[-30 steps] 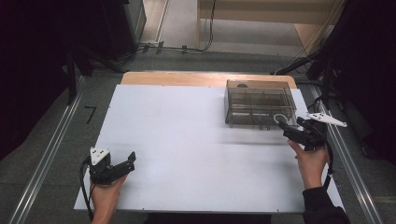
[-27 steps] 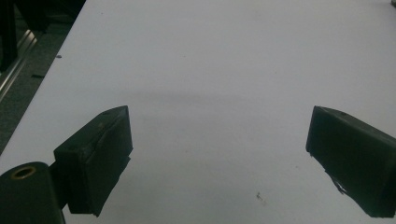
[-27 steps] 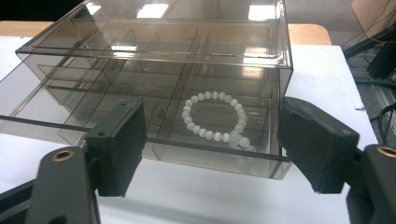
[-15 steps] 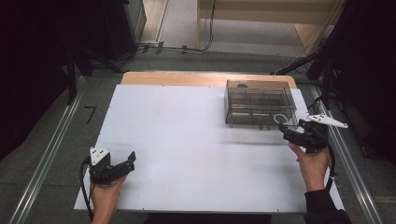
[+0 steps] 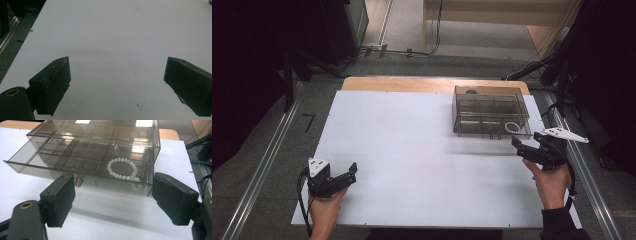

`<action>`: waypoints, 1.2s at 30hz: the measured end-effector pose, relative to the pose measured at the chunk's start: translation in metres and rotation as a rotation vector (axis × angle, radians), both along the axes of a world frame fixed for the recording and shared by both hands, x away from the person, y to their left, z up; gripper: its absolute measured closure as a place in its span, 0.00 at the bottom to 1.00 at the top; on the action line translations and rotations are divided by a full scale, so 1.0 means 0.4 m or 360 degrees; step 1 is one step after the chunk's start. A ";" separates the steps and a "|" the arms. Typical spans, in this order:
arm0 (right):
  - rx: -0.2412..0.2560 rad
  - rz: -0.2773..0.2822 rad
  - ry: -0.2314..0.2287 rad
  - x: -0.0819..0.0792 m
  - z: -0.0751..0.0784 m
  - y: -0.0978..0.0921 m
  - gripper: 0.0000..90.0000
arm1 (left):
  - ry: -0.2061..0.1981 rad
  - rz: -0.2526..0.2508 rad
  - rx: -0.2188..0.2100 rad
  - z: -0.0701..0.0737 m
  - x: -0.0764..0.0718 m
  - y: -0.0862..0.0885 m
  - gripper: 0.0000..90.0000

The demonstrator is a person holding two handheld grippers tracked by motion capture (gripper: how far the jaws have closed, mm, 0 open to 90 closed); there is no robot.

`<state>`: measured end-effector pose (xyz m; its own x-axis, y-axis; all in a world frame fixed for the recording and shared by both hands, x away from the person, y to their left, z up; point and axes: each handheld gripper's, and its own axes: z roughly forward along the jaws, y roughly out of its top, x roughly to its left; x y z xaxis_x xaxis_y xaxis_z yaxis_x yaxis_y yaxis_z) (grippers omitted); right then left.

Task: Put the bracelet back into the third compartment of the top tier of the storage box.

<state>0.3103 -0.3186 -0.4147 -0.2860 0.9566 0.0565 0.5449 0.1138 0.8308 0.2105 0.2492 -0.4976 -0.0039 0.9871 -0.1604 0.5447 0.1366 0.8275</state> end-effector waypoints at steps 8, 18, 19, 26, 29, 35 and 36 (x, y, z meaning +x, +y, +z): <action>-0.0002 0.0004 0.0001 -0.030 0.000 -0.003 0.20 | -0.0002 -0.0003 0.0000 0.001 -0.001 0.001 0.08; -0.0025 0.0010 0.0032 -0.056 -0.019 -0.003 0.20 | -0.0004 -0.0004 -0.0002 0.002 -0.001 0.001 0.08; -0.0024 0.0010 0.0035 -0.058 -0.020 -0.004 0.20 | -0.0005 -0.0003 -0.0003 0.002 -0.001 0.001 0.08; -0.0034 0.0014 0.0055 -0.085 -0.034 -0.007 0.20 | -0.0004 -0.0005 -0.0002 0.002 -0.001 0.001 0.08; -0.0034 0.0015 0.0064 -0.098 -0.041 -0.011 0.21 | -0.0002 -0.0009 0.0001 0.001 -0.001 0.000 0.08; -0.0053 0.0025 0.0086 -0.123 -0.052 -0.018 0.21 | -0.0002 -0.0008 0.0003 0.001 0.000 -0.001 0.08; -0.0054 0.0028 0.0088 -0.126 -0.054 -0.020 0.21 | 0.0000 -0.0009 0.0005 0.001 -0.001 -0.001 0.08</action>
<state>0.2599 -0.3265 -0.4363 -0.3001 0.9530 0.0406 0.5874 0.1511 0.7951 0.2103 0.2486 -0.4970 0.0017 0.9875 -0.1573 0.5452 0.1310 0.8280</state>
